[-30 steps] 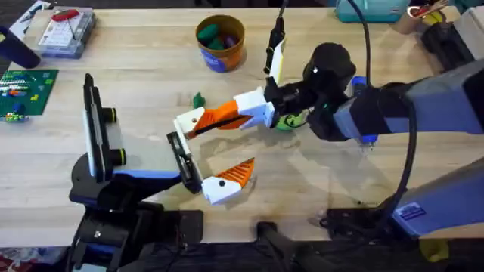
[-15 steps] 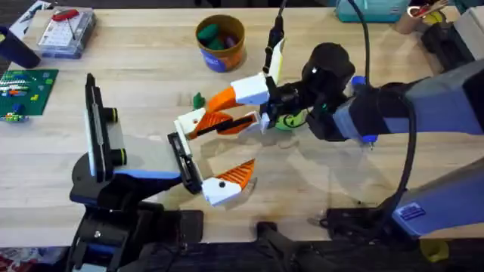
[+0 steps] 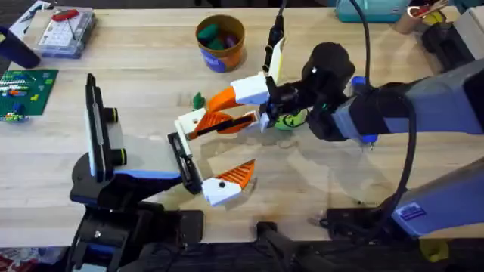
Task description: Pick up the gripper from the table and insert it into the empty holder that is missing its gripper. Then pick up a screw, insert it into the mounting hole, and use the screwdriver to tighten it. Finally, clean up the table by picking up the vegetable and placing it into the bucket.
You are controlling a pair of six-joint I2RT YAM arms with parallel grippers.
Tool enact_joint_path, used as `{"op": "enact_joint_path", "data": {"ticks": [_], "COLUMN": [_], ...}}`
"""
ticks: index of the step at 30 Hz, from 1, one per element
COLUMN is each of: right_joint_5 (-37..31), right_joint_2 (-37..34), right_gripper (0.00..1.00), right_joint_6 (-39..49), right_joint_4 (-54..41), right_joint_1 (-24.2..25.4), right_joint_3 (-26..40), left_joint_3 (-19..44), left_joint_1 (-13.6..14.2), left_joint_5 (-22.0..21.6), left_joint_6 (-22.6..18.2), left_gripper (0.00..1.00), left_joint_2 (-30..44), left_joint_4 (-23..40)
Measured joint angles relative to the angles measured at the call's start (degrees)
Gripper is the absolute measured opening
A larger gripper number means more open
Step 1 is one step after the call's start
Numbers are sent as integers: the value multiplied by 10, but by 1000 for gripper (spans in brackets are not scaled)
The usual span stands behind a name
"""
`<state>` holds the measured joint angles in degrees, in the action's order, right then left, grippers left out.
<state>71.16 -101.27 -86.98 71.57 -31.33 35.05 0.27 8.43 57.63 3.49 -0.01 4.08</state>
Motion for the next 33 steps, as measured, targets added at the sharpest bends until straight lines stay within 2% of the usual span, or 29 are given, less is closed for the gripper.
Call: {"op": "enact_joint_path", "data": {"ticks": [6, 11, 14, 18, 25, 30, 33], "right_joint_5": [-9, -44, -67, -97, -145, -245, -316], "right_joint_2": [1, 39, 98, 171, 251, 275, 280], "right_gripper": [987, 987, 988, 987, 987, 987, 987], "right_joint_6": [17, 81, 151, 254, 460, 603, 666], "right_joint_4": [-16, -144, -292, -478, -828, -1076, -1177], "right_joint_1": [0, 3, 15, 57, 153, 168, 167], "right_joint_3": [0, 2, 11, 36, 153, 251, 306], "left_joint_3": [0, 0, 0, 0, 0, 0, 0], "left_joint_1": [0, 0, 0, 0, 0, 0, 0], "left_joint_5": [0, 0, 0, 0, 0, 0, 0], "left_joint_6": [0, 0, 0, 0, 0, 0, 0], "left_gripper": [986, 986, 986, 986, 986, 986, 986], "left_joint_2": [0, 0, 0, 0, 0, 0, 0], "left_joint_4": [0, 0, 0, 0, 0, 0, 0]}}
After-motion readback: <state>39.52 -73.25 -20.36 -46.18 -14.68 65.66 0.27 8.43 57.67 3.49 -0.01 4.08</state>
